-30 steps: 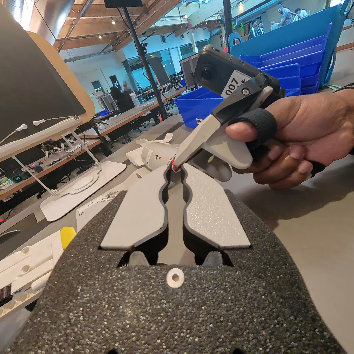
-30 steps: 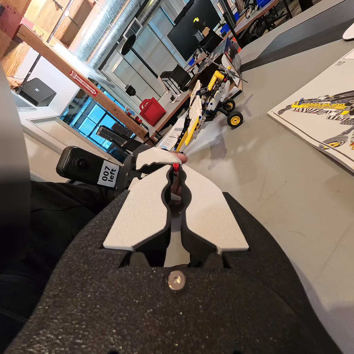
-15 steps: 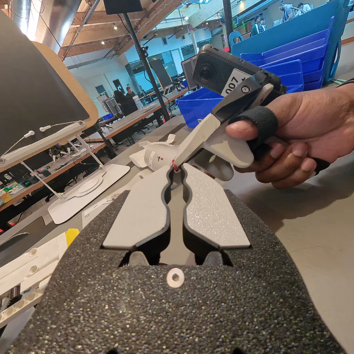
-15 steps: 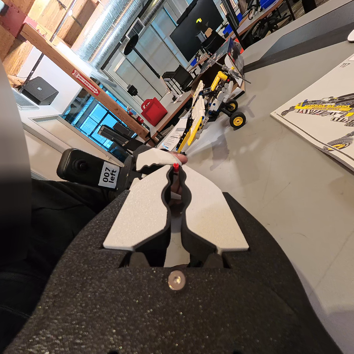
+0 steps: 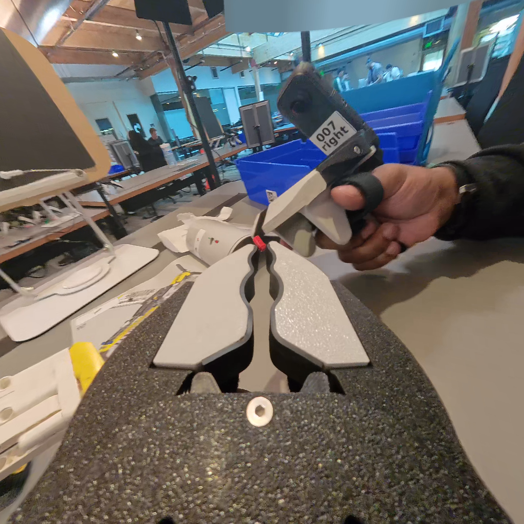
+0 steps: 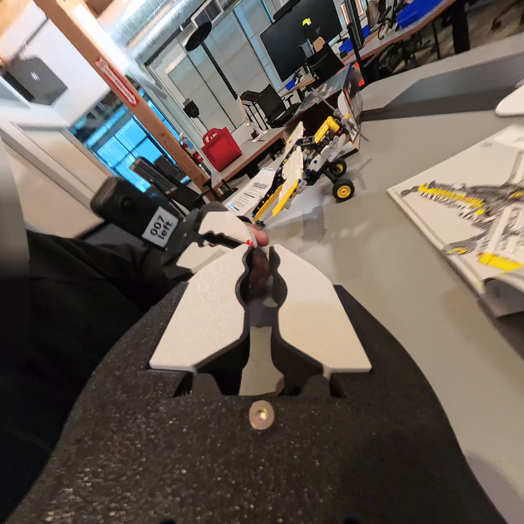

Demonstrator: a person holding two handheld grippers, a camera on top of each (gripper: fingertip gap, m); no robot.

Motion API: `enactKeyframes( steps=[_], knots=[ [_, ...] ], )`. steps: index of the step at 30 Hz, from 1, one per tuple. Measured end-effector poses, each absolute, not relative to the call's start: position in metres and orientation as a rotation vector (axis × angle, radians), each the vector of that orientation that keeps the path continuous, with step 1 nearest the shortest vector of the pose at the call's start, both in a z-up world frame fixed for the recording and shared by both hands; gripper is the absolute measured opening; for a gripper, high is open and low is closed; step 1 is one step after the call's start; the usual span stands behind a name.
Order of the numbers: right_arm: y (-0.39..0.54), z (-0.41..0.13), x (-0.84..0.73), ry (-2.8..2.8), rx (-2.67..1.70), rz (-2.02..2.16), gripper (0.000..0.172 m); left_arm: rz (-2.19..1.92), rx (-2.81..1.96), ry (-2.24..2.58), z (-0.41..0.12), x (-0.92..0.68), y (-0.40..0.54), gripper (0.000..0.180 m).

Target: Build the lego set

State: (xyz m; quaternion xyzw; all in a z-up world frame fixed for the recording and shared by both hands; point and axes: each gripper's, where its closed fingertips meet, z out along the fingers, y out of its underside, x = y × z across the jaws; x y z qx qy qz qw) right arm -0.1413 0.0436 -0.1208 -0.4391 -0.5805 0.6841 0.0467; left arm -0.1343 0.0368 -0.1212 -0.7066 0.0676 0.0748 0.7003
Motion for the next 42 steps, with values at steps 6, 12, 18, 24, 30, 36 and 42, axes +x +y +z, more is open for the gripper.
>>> enactKeyframes(
  steps=[6,12,18,24,30,36,42],
  knots=[
    [0.056,-0.137,-0.128,-2.066,-0.809,1.585,0.015,-0.119,-1.596,0.133,-0.124,-0.123,0.037,0.005],
    [0.068,-0.149,-0.122,-2.055,-0.414,1.124,0.021,-0.289,-1.707,0.132,-0.14,-0.112,0.039,0.005],
    [0.051,-0.164,-0.114,-2.021,-0.101,0.819,0.021,-0.344,-1.792,0.159,-0.153,-0.101,0.04,0.005],
    [0.043,-0.165,-0.113,-1.92,0.031,0.695,0.02,-0.385,-1.841,0.158,-0.161,-0.096,0.041,0.004],
    [0.038,-0.167,-0.112,-1.905,0.079,0.669,0.015,-0.401,-1.868,0.164,-0.165,-0.094,0.04,0.004],
    [0.036,-0.17,-0.113,-1.901,0.086,0.642,0.006,-0.38,-1.883,0.164,-0.167,-0.094,0.041,0.005],
    [0.04,-0.166,-0.122,-1.879,-0.019,0.586,0.004,-0.319,-1.837,0.113,-0.161,-0.103,0.043,0.005]
  ],
)
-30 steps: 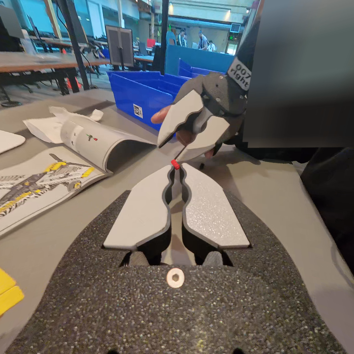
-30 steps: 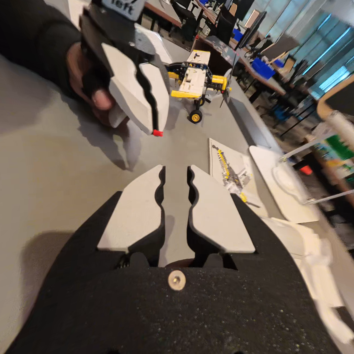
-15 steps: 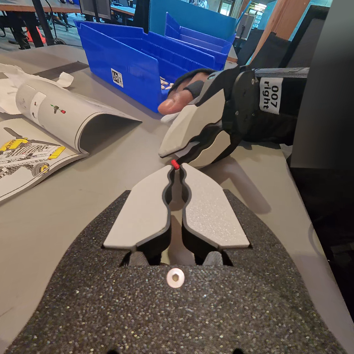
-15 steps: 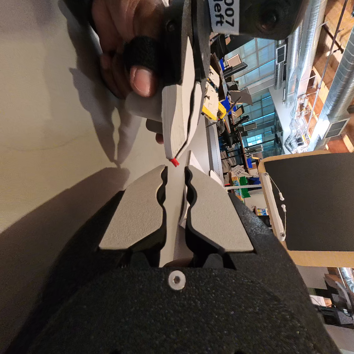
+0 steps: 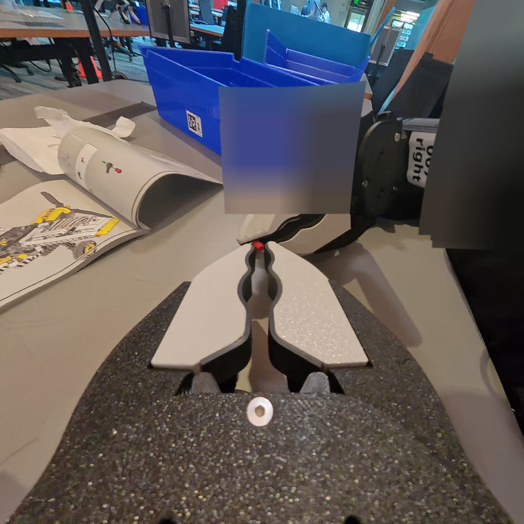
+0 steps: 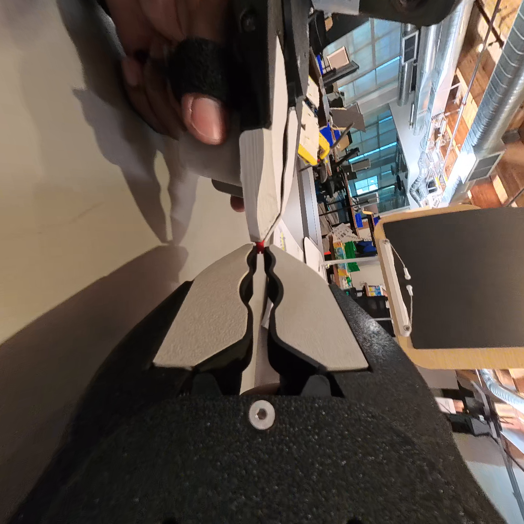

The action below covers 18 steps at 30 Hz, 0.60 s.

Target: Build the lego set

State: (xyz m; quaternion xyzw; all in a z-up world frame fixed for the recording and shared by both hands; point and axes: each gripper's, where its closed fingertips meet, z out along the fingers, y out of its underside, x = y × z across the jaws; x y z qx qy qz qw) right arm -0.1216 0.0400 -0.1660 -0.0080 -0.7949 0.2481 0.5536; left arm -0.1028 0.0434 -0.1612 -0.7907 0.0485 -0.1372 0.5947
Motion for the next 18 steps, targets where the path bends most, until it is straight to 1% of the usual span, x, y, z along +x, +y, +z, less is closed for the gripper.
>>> enactKeyframes(
  steps=[6,11,18],
  knots=[
    [0.042,-0.158,-0.127,-1.827,-0.099,0.552,0.004,-0.243,-1.777,0.092,-0.153,-0.109,0.044,0.006],
    [0.044,-0.152,-0.13,-1.799,-0.154,0.545,0.004,-0.103,-1.722,0.119,-0.144,-0.114,0.044,0.01],
    [0.041,-0.151,-0.128,-1.791,-0.144,0.549,0.004,-0.027,-1.719,0.16,-0.143,-0.112,0.044,0.009]
  ],
)
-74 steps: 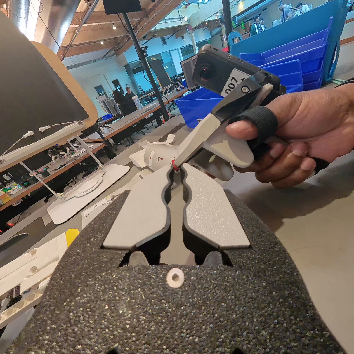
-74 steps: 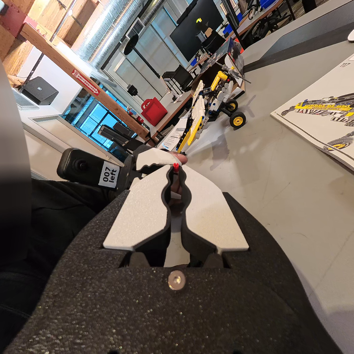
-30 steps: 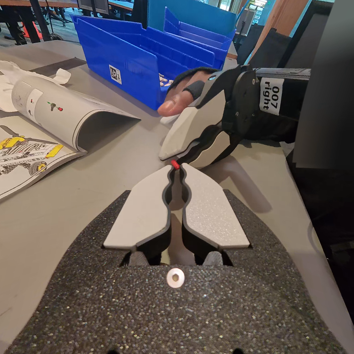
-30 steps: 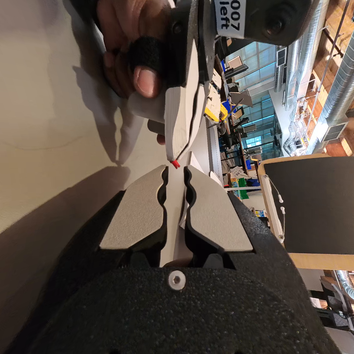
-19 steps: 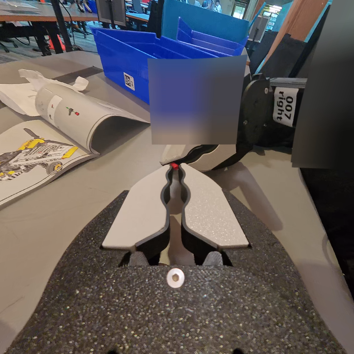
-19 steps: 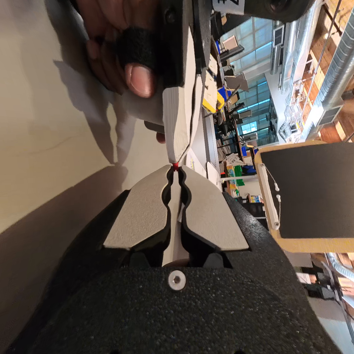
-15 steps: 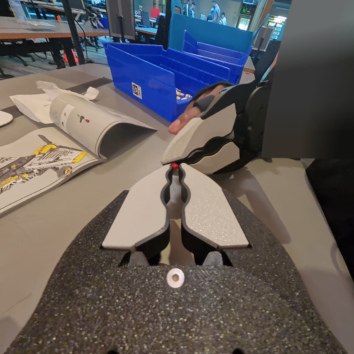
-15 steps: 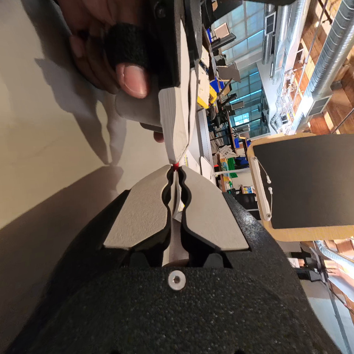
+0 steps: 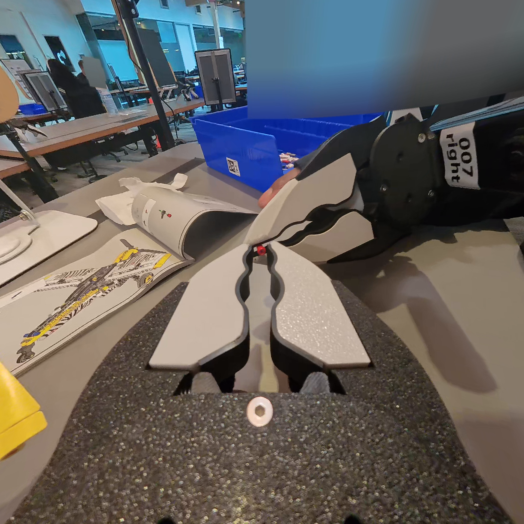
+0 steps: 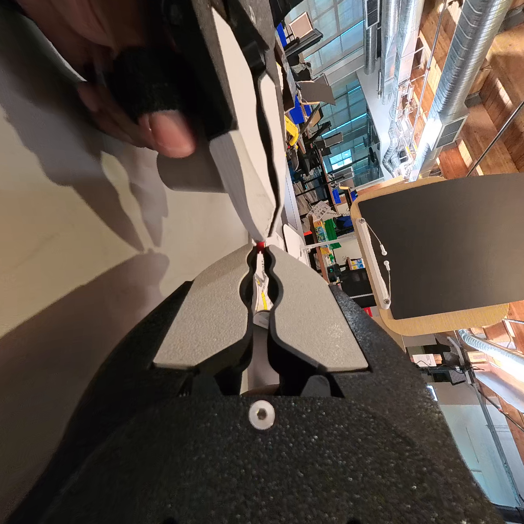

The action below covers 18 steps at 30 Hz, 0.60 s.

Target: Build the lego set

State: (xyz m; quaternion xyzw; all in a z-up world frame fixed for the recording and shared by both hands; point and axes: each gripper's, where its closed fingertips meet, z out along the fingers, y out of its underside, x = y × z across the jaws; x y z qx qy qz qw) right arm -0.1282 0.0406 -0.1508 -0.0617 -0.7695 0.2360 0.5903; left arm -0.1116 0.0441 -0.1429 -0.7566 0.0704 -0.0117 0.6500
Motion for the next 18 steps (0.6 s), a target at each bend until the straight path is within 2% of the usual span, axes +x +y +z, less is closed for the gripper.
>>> enactKeyframes(
  steps=[18],
  knots=[
    [0.0391,-0.1486,-0.1279,-1.782,-0.14,0.546,0.004,0.019,-1.719,0.184,-0.1429,-0.1101,0.044,0.007]
  ],
)
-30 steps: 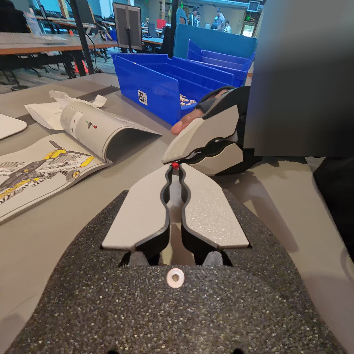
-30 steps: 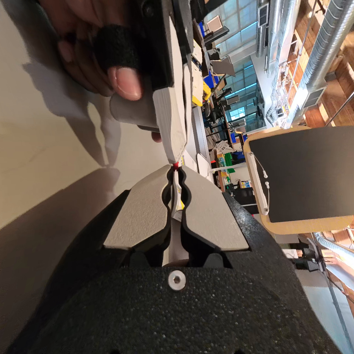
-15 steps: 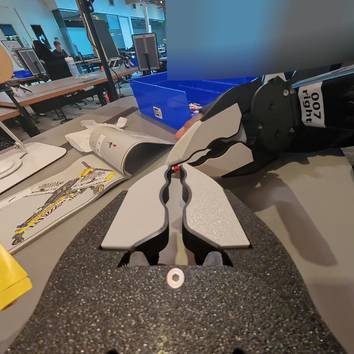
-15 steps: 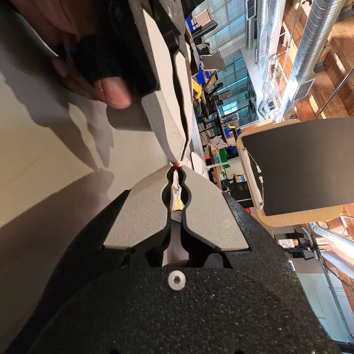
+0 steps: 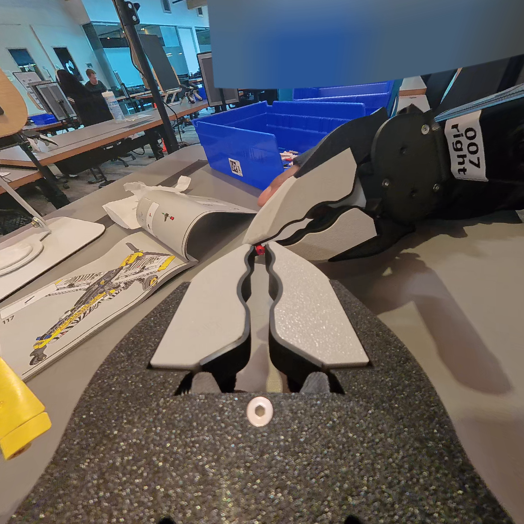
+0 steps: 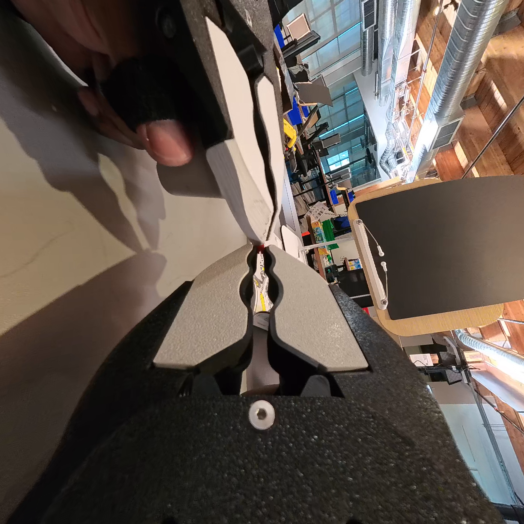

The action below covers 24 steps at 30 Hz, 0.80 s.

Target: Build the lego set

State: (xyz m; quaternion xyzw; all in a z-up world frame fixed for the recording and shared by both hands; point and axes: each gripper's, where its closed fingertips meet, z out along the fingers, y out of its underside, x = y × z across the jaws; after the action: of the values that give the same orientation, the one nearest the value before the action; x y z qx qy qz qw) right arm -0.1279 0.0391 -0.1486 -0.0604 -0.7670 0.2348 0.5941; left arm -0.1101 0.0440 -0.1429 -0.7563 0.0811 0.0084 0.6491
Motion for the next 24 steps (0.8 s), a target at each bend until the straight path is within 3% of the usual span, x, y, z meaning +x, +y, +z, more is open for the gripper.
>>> enactKeyframes(
  steps=[20,24],
  knots=[
    [0.038,-0.1431,-0.1258,-1.76,-0.128,0.592,0.005,-0.147,-1.688,0.13,-0.1377,-0.1103,0.0408,0.005],
    [0.0393,-0.1419,-0.1246,-1.767,-0.124,0.626,0.012,-0.213,-1.665,0.11,-0.1343,-0.1119,0.0391,0.005]
  ],
)
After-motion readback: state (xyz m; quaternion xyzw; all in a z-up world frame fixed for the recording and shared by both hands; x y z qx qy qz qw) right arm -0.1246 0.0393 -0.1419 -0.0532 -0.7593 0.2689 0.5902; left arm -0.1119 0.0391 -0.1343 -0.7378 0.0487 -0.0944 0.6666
